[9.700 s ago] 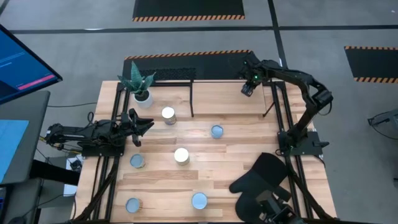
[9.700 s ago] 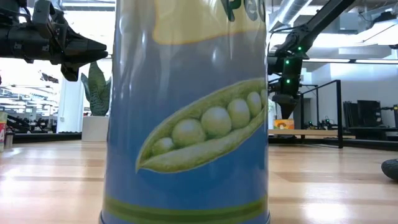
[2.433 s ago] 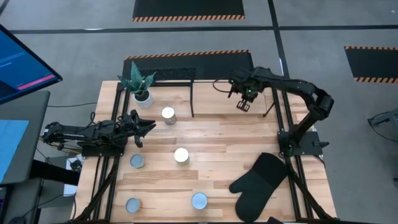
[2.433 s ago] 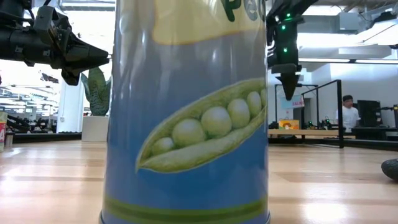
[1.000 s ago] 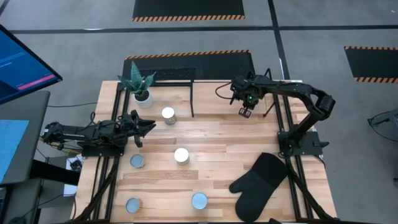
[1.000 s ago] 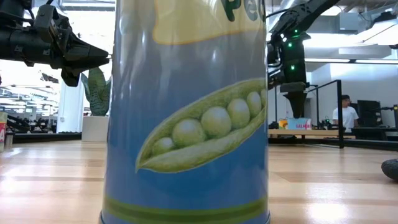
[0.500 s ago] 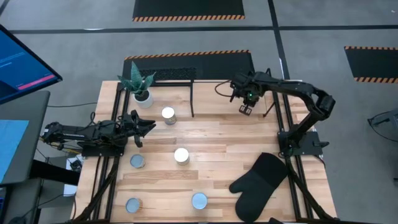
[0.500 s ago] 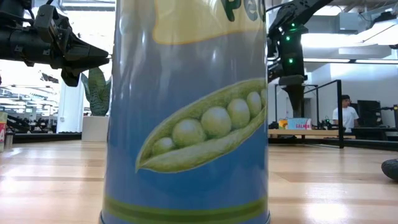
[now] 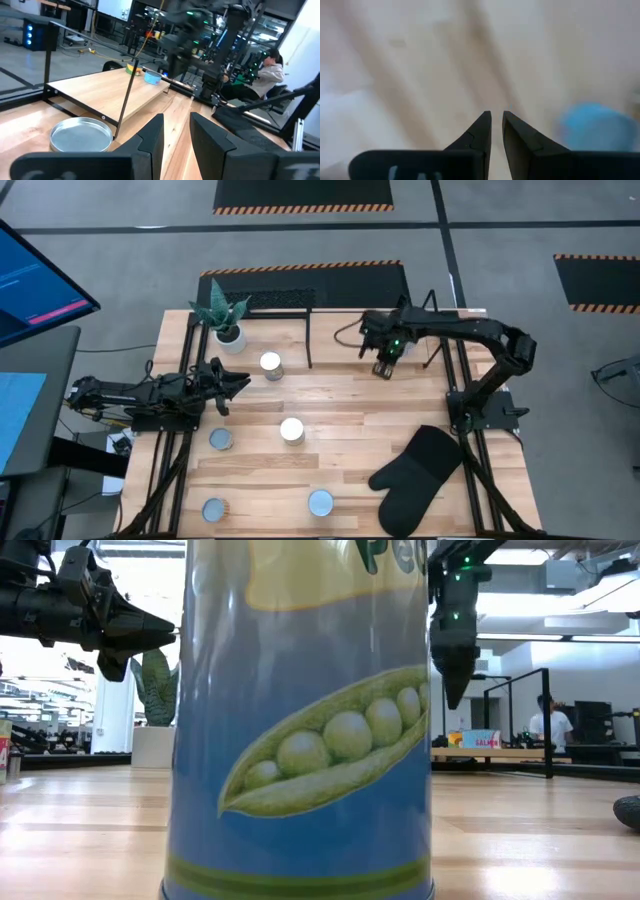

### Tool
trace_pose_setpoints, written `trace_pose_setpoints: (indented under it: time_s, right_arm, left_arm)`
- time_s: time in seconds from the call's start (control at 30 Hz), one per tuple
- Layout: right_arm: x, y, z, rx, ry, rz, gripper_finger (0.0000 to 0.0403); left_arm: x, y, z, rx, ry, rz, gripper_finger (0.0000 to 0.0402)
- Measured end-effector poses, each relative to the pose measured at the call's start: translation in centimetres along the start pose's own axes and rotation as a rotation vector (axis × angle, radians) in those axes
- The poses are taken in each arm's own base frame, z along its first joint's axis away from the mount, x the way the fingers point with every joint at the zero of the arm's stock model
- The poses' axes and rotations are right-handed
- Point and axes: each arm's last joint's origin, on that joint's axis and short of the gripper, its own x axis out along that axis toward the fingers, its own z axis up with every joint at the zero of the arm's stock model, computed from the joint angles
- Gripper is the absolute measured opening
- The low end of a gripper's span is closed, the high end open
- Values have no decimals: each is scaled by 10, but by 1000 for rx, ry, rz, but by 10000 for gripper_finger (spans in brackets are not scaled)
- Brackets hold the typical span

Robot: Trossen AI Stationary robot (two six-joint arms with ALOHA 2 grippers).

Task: Pick and place cans onto a shelf
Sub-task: Move the canned peaches to the center of the table

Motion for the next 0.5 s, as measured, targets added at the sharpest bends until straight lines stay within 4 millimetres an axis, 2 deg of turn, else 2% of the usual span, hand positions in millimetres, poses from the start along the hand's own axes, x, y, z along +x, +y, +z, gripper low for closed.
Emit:
trace_pose_setpoints:
  time_s: [0.23, 0.37, 0.5]
  right_arm:
    - [-3, 64, -5, -213, -11, 113, 72]
    - [-5, 90, -12, -307, -16, 123, 72]
    - [-6, 107, -15, -365, -38, 113, 72]
  left_arm:
    - [0, 0, 3, -104, -41, 14, 82]
    - [-2, -5, 18, -26, -98, 0, 82]
    - [-4, -11, 38, 47, -150, -18, 82]
